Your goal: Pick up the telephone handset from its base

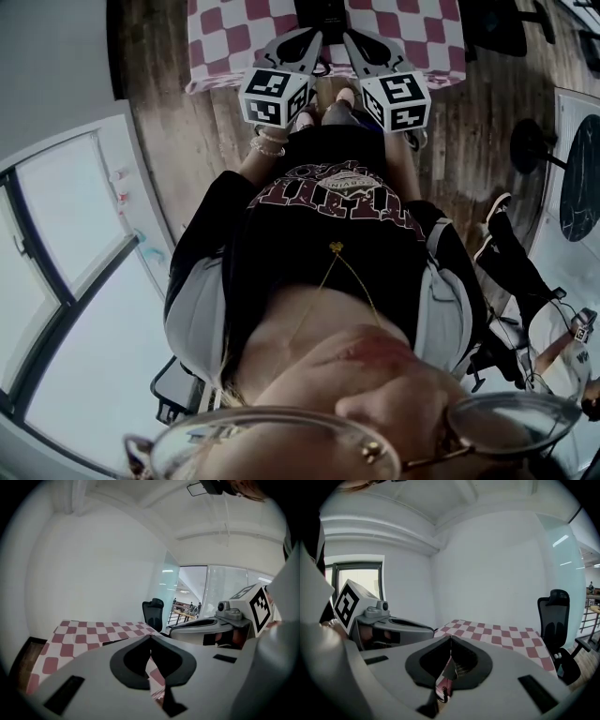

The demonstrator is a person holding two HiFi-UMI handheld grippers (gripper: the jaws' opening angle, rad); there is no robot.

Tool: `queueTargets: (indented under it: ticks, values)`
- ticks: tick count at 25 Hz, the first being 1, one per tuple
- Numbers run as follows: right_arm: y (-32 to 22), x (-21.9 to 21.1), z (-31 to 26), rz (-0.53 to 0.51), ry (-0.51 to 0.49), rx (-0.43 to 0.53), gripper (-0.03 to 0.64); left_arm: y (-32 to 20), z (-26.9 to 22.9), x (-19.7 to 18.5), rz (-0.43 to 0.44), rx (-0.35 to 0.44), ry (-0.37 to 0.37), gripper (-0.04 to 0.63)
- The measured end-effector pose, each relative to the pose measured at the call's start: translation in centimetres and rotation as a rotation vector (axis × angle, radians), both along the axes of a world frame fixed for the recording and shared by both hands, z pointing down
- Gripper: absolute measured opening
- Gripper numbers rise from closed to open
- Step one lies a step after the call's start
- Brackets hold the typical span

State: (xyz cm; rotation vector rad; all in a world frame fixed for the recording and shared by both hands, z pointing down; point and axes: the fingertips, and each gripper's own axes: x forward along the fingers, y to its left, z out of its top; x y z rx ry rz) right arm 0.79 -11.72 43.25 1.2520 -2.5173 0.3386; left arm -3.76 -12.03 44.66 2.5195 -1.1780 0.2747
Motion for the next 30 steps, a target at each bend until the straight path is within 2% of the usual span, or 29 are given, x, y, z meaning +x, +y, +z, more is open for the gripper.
queueTargets:
  ticks: [17, 30]
  values:
    - [-7.7, 2.6, 0.2, -0.088, -0.010, -0.028, 0.018, -7.3, -0.5, 2.1, -0.089, -0.015, -0.008, 0.011]
    - [-9.5, 3.9, 2.3, -0.197, 0.001, -0.073, 0.018, -9.1, 0.5, 3.0, -0.198, -0.031, -0.006, 0.011]
